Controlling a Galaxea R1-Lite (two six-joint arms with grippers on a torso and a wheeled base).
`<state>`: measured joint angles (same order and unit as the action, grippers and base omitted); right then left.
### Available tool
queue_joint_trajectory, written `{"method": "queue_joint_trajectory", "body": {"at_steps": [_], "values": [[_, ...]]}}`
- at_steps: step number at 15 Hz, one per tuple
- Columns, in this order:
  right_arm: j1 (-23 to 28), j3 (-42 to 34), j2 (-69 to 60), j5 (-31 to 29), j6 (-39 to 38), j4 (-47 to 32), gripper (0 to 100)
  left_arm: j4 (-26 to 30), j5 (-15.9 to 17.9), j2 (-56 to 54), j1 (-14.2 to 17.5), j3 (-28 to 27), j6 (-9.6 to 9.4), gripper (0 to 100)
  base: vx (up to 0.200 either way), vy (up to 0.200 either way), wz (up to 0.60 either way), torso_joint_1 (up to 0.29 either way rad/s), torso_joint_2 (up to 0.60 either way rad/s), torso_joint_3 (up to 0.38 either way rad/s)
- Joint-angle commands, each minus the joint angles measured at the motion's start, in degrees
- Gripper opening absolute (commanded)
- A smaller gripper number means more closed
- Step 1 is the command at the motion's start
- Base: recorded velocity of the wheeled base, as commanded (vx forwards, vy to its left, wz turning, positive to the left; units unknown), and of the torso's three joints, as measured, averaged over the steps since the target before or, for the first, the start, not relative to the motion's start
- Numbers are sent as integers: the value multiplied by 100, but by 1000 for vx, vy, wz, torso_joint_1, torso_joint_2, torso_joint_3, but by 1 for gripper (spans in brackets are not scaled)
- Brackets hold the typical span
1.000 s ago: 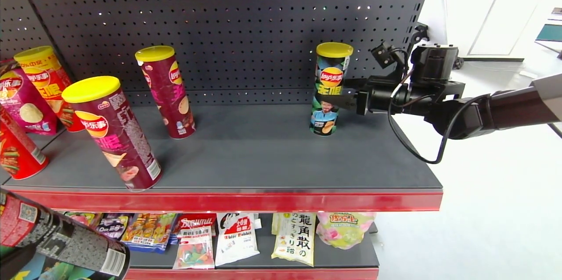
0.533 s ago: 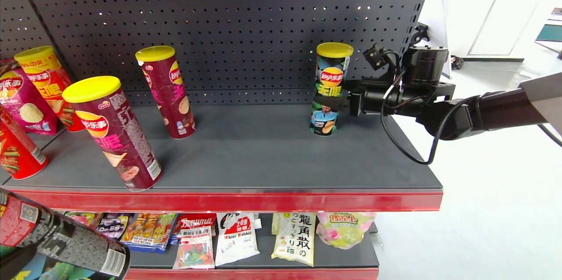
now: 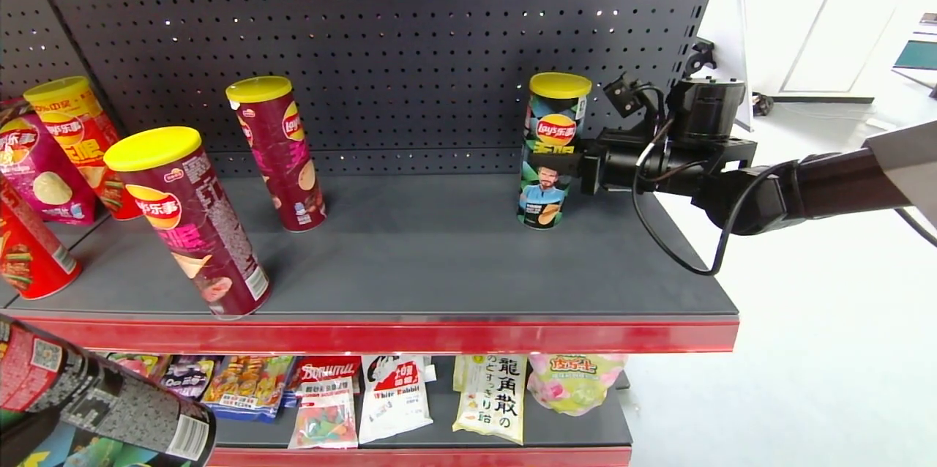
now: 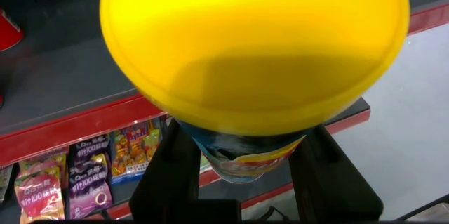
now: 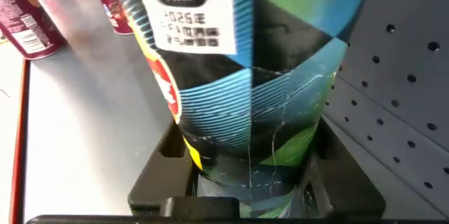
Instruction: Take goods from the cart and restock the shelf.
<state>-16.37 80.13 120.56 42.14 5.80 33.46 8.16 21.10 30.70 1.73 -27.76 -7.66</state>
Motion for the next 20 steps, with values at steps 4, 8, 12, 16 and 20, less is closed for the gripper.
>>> {"method": "queue_joint_trajectory", "body": {"at_steps": [4,8,12,16,20], "values": [[-15,-1193,-1176,-31,35,37,0,-7,8,7,3,-10,-17,0,0,0,0,0,0,0],[-165,-2115,-1721,-22,176,55,0,2,26,218,-6,-116,-148,0,0,0,0,0,0,0],[-323,-2379,-1721,-22,228,468,0,-7,34,341,-6,-177,-122,0,0,0,0,0,0,0],[-472,-2564,-1685,13,228,591,0,-7,210,367,-6,-169,45,0,0,0,0,0,0,0],[-463,-2590,-1615,40,246,600,0,-7,201,464,-6,-169,62,0,0,0,0,0,0,0]]}}
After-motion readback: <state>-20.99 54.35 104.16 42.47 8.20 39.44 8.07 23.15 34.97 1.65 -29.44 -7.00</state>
